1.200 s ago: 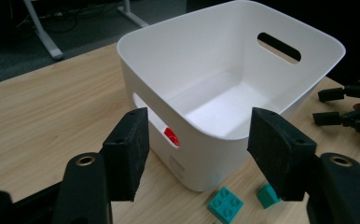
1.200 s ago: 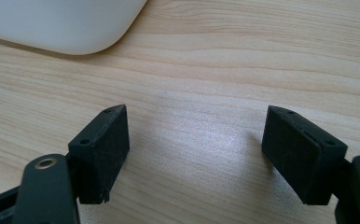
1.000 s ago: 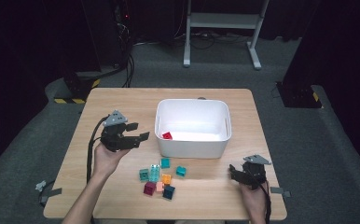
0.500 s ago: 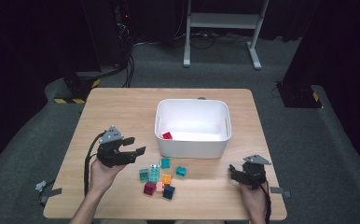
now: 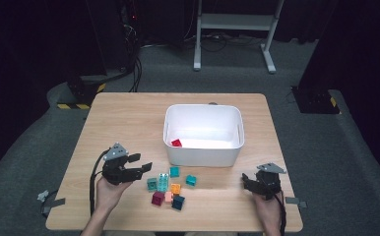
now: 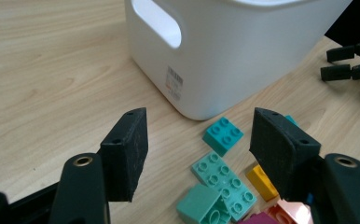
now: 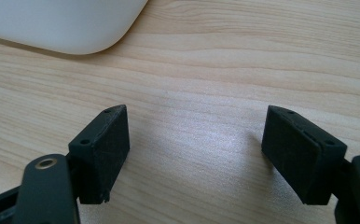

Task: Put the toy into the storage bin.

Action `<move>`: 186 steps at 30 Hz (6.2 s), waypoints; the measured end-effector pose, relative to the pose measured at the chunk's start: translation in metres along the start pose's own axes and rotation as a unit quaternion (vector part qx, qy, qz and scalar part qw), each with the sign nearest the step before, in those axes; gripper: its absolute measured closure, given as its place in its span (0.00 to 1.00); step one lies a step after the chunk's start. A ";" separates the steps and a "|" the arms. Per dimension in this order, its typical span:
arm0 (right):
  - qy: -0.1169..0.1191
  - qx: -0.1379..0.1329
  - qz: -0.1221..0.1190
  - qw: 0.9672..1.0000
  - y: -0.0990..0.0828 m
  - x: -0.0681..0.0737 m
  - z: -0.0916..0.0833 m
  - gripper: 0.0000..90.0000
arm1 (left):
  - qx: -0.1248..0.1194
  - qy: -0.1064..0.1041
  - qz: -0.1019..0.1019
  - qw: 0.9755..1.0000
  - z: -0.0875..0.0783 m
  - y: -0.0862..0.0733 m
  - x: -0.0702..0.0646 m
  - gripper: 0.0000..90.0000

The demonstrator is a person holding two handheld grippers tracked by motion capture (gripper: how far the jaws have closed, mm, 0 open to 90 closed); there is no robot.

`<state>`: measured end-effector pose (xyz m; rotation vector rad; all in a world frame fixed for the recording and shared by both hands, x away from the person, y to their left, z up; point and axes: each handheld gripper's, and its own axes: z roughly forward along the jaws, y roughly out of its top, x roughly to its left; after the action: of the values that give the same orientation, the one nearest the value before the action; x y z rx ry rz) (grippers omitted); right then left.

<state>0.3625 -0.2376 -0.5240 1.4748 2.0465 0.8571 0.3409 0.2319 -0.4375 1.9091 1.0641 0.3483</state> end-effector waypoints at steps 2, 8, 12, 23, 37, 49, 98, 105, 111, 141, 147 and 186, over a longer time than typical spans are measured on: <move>0.000 0.000 0.000 1.000 0.000 0.000 0.000 0.26 | 0.005 0.001 0.001 1.000 0.001 -0.004 -0.001 0.40; 0.000 0.000 0.000 1.000 0.000 0.000 0.000 0.26 | 0.006 0.004 0.003 1.000 0.000 -0.015 -0.004 0.39; 0.000 0.000 0.000 1.000 0.000 0.000 0.000 0.26 | 0.006 0.006 0.004 1.000 -0.002 -0.022 -0.006 0.39; 0.000 0.000 0.000 1.000 0.000 0.000 0.000 0.26 | 0.002 -0.008 -0.014 1.000 0.003 -0.038 -0.006 0.38; 0.000 0.000 -0.001 1.000 0.000 0.000 0.000 0.26 | 0.020 -0.009 -0.010 1.000 0.021 -0.057 -0.008 0.38; -0.001 0.000 -0.001 1.000 0.000 0.000 0.000 0.26 | 0.040 0.001 -0.003 0.999 0.038 -0.065 -0.012 0.39; 0.000 0.000 0.000 1.000 0.000 0.000 0.000 0.26 | 0.054 0.055 -0.009 0.997 0.055 -0.068 0.000 0.46; 0.000 0.000 0.000 1.000 0.000 0.000 0.000 0.26 | 0.054 0.055 -0.008 0.997 0.055 -0.068 0.000 0.46; 0.000 0.000 0.000 1.000 0.000 0.000 0.000 0.26 | 0.049 0.047 -0.018 0.997 0.054 -0.068 0.002 0.47; 0.001 0.000 -0.002 1.000 0.000 0.000 0.000 0.26 | 0.048 0.094 0.033 0.994 0.061 -0.071 -0.012 0.45; 0.001 0.000 -0.002 1.000 0.000 0.000 0.000 0.26 | 0.049 0.092 0.035 0.994 0.060 -0.071 -0.012 0.45; 0.001 0.000 -0.002 1.000 0.000 0.000 0.000 0.26 | 0.046 0.031 0.006 0.998 0.039 -0.045 -0.001 0.45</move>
<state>0.3623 -0.2374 -0.5240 1.4698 2.0510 0.8577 0.3399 0.2196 -0.4957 1.9983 1.1264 0.3728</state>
